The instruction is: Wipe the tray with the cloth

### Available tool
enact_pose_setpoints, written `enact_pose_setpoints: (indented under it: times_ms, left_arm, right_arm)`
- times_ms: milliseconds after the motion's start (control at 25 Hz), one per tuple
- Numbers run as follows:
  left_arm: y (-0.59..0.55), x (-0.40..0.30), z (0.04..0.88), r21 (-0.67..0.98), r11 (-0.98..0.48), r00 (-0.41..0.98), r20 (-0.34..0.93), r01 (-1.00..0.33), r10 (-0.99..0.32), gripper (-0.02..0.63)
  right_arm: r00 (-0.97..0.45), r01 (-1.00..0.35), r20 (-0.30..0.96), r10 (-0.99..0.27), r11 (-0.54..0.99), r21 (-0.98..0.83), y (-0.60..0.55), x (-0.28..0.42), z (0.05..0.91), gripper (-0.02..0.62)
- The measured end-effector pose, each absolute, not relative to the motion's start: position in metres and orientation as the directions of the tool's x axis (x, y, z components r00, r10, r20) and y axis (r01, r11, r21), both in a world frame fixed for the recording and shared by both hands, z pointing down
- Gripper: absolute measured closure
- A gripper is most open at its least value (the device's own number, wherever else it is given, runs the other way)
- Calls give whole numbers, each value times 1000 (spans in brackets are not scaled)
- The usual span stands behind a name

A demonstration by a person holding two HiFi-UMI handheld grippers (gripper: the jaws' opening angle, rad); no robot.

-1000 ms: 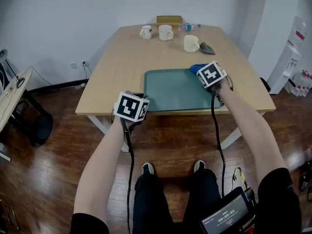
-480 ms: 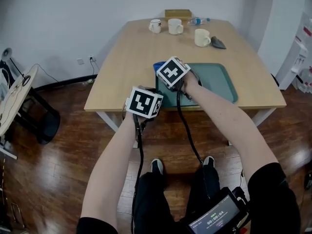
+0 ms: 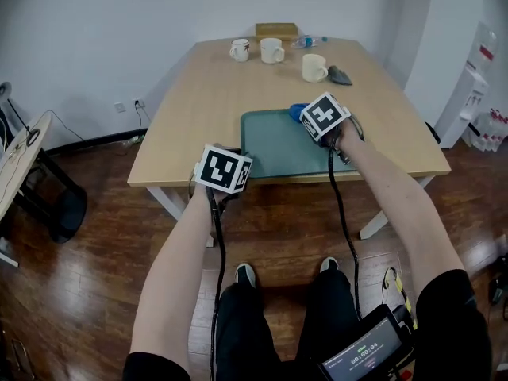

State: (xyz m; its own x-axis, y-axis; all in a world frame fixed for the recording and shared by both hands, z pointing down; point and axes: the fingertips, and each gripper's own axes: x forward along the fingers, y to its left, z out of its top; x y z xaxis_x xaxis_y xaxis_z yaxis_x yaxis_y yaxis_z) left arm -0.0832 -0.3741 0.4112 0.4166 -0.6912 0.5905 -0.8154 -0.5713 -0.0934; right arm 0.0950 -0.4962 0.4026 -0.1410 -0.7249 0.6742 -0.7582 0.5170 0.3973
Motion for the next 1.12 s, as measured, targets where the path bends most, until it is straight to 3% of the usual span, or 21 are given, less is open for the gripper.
enact_pose_setpoints:
  times_ms: [160,360,560,960,1120]
  left_arm:
    - [-374,-83,412,-84,-569,417,594,-818,-688,534]
    - [-373,-81,413,-92,-569,414,592,-817,-691,535]
    - [-374,-80,413,-87,-571,419,592,-816,-688,535]
    - [-376,-79,413,-105,-569,411,587,-816,-697,535]
    - [-376,-78,413,-107,-572,415,582,-814,-699,535]
  right_arm:
    - [-52,-808,681,-730,432,401,-490,170,402,489]
    - [-143,-865,670,-728,421,273,-481,178,407,489]
    - [-191,-819,658,-729,488,302,-475,128,410,488]
    - [-411,-636,675,-612,724,269,-434,-44,407,488]
    - [-443,-581,681,-583,765,277,-422,-80,408,488]
